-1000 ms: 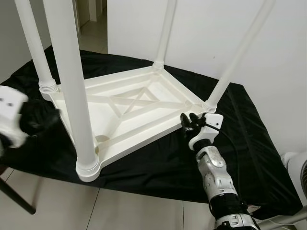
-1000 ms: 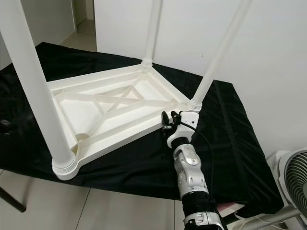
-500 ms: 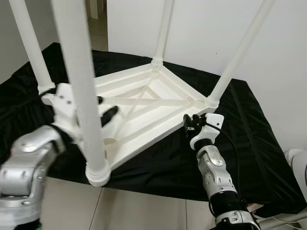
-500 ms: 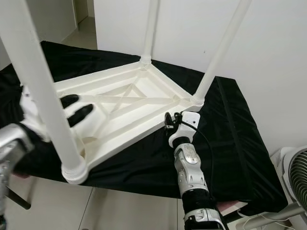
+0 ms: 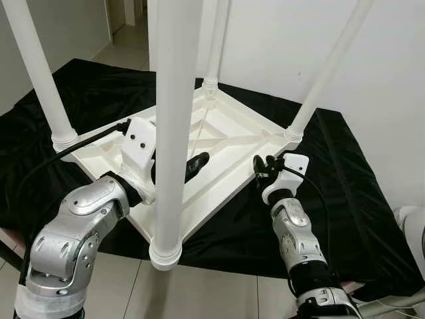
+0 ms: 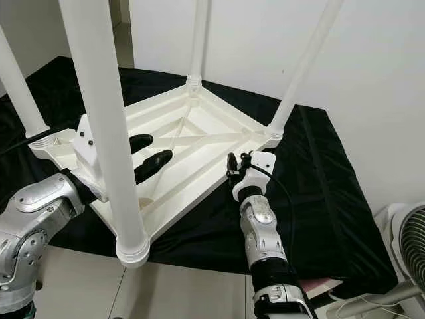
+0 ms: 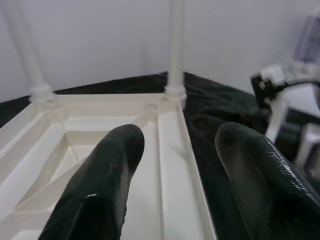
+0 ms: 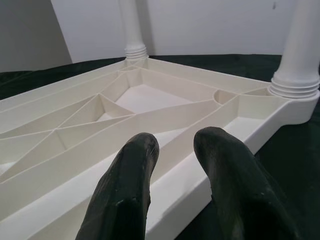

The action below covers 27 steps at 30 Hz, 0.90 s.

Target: Building children table

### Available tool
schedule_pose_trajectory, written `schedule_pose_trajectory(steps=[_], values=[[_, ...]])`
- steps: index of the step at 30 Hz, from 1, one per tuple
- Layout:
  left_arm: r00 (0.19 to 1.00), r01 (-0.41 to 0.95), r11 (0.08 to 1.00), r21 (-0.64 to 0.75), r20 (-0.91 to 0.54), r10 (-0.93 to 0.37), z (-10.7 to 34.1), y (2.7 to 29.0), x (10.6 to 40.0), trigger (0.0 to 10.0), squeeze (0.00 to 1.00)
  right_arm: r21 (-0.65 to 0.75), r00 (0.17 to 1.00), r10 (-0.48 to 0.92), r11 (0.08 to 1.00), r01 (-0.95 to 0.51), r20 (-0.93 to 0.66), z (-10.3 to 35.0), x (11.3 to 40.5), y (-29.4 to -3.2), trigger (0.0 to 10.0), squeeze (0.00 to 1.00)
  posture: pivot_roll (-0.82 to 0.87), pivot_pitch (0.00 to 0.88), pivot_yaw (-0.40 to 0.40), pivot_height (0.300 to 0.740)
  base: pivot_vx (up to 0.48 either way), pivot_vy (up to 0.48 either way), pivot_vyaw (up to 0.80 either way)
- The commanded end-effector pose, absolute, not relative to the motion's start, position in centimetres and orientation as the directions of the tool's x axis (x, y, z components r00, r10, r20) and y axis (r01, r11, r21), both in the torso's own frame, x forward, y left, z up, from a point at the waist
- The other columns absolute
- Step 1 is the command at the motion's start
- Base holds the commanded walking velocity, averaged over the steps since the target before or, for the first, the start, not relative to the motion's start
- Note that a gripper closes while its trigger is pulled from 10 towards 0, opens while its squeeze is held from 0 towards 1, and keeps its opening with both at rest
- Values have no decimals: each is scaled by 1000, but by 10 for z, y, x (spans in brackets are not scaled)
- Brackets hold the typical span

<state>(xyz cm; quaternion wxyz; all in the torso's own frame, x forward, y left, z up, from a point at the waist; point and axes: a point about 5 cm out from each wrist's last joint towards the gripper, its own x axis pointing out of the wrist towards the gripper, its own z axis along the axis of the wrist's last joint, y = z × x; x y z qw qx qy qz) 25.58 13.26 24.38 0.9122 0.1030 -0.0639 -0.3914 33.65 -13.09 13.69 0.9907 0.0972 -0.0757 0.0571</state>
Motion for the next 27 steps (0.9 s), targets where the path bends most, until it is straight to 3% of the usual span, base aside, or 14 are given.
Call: schedule_pose_trajectory(steps=[1, 5, 12, 18, 19, 20, 21, 23, 26, 27], values=[[680, 706, 651, 280, -7, -734, 238, 146, 263, 10000, 0, 181, 981, 85, 976, -117, 173, 139, 337, -133, 10000, 0, 53, 24, -107, 740, 0, 0, 0], [686, 703, 638, 314, -62, -725, 232, 161, 273, 10000, 0, 176, 981, 87, 977, -118, 175, 138, 336, -135, 10000, 0, 50, 20, -102, 740, 0, 0, 0], [668, 736, 640, 221, -83, -740, 223, 186, 293, 10000, 0, 154, 985, 59, 984, -85, 164, 132, 329, -149, 10000, 0, 30, 13, -86, 740, 0, 0, 0], [571, 817, 528, 231, -196, -797, 203, 185, 305, 10000, 0, 139, 988, 39, 988, -60, 152, 127, 321, -159, 10000, 0, 14, 12, -82, 740, 0, 0, 0], [528, 847, 488, 210, -239, -814, 197, 184, 304, 10000, 71, 133, 988, 38, 989, -59, 150, 126, 320, -161, 10000, 0, 5, 11, -77, 740, 0, 0, 0], [473, 881, 444, 161, -274, -838, 191, 184, 303, 10000, 1000, 127, 988, 38, 990, -57, 148, 125, 318, -163, 10000, 0, 2, 10, -73, 740, 0, 0, 0], [423, 906, 397, 144, -331, -844, 183, 187, 301, 10000, 1000, 119, 989, 33, 992, -51, 147, 125, 317, -167, 10000, 0, -10, 8, -59, 740, 0, 0, 0], [423, 906, 397, 144, -331, -844, 183, 187, 301, 10000, 1000, 119, 989, 33, 992, -51, 147, 125, 317, -167, 10000, 0, -10, 8, -59, 740, 0, 0, 0], [345, 938, 321, 129, -421, -839, 173, 195, 300, 10000, 1000, 109, 989, 20, 993, -36, 150, 125, 315, -173, 10000, 0, -10, 8, -59, 740, 0, 0, 0], [310, 950, 292, 113, -464, -829, 171, 202, 301, 10000, 0, 105, 988, 12, 994, -28, 151, 126, 314, -176, 10000, 0, -22, 7, -45, 740, 0, 0, 0]])
